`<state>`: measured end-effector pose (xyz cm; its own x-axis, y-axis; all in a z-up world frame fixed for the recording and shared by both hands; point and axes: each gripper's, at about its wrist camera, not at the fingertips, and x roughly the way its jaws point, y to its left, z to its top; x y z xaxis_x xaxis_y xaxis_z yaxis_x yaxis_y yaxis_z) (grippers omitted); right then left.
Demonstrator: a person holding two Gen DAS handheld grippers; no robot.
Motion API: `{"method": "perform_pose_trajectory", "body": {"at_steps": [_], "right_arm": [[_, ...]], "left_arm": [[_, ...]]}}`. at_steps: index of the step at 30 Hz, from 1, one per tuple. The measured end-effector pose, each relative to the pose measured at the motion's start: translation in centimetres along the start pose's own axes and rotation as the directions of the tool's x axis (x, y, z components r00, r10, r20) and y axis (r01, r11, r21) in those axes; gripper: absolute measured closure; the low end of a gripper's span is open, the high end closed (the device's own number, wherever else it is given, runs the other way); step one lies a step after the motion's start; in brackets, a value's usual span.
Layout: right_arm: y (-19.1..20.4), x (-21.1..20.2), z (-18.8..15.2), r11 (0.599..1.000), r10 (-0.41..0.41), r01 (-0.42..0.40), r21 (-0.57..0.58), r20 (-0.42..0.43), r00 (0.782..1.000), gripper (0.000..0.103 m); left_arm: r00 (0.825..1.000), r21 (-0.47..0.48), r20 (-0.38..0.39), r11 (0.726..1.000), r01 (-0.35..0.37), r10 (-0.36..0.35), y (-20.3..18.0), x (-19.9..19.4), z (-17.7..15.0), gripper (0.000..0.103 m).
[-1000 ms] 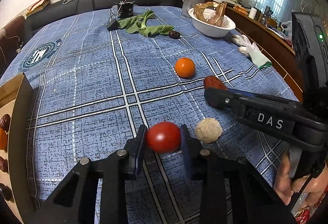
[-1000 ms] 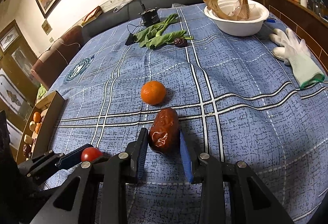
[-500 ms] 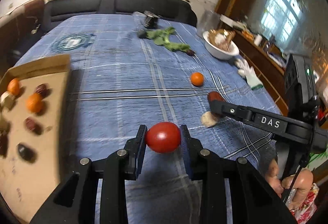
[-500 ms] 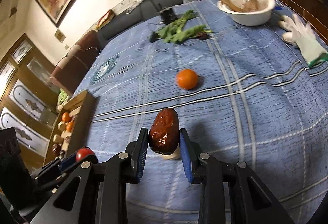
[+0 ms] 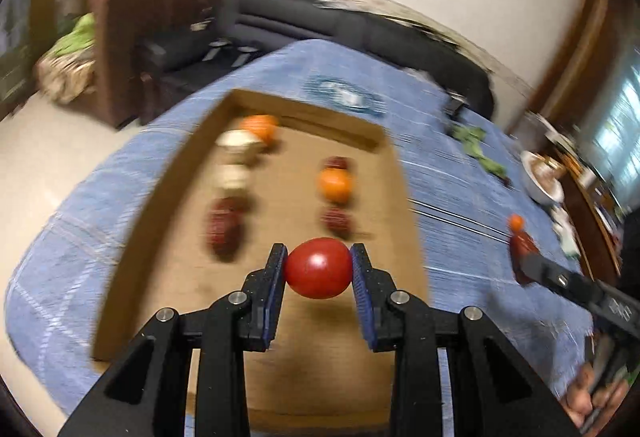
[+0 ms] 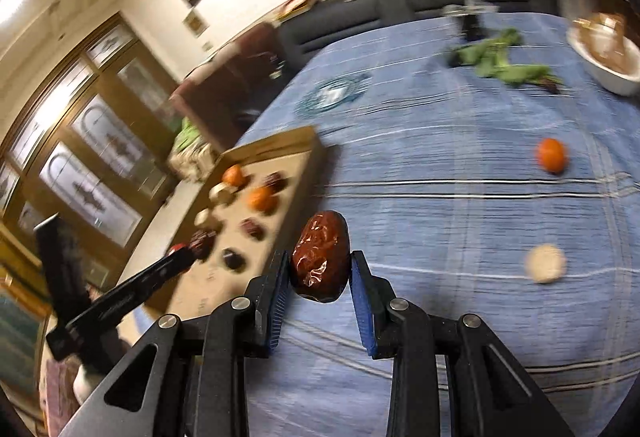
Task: Organize fruits
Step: 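Carry the tomato and red date into the box and open both tools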
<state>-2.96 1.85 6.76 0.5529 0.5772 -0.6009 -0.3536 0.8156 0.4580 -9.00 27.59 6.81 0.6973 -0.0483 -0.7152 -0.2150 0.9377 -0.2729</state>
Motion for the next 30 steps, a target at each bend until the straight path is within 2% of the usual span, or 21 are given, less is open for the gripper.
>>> {"method": "perform_pose_trajectory", "body": {"at_steps": [3, 6, 12, 15, 20, 24, 30], "right_arm": [[3.3, 2.3, 0.0, 0.998, 0.022, -0.025, -0.065, -0.042, 0.999, 0.069], [6.0, 4.8, -0.3, 0.992, 0.034, -0.044, -0.119, -0.090, 0.995, 0.069], [9.8, 9.5, -1.6, 0.974, 0.004, -0.045, -0.222, -0.181, 0.983, 0.069], [10.5, 11.0, -2.2, 0.966, -0.027, -0.027, -0.259, -0.202, 0.979, 0.069], [10.5, 12.2, -2.8, 0.963, -0.042, -0.021, -0.270, -0.224, 0.974, 0.069], [10.6, 12.4, -3.2, 0.959, -0.053, -0.013, -0.283, -0.223, 0.973, 0.069], [10.9, 12.1, -3.4, 0.958, -0.054, -0.010, -0.286, -0.216, 0.975, 0.068]], "left_arm": [[0.999, -0.033, -0.010, 0.998, -0.052, 0.052, 2.1, 0.4, 0.1, 0.072], [0.997, -0.039, -0.030, 0.997, -0.073, 0.072, 3.1, 1.0, 0.0, 0.072], [0.992, -0.035, -0.063, 0.993, -0.111, 0.108, 4.2, 2.4, 0.0, 0.072], [0.989, -0.047, -0.076, 0.991, -0.127, 0.123, 4.9, 2.8, -0.1, 0.072], [0.991, -0.048, -0.077, 0.992, -0.113, 0.109, 5.2, 3.1, -0.1, 0.071], [0.993, -0.063, -0.068, 0.993, -0.096, 0.092, 5.2, 2.8, 0.0, 0.067], [0.996, -0.059, -0.036, 0.995, -0.086, 0.084, 4.7, 1.4, 0.2, 0.054]]}}
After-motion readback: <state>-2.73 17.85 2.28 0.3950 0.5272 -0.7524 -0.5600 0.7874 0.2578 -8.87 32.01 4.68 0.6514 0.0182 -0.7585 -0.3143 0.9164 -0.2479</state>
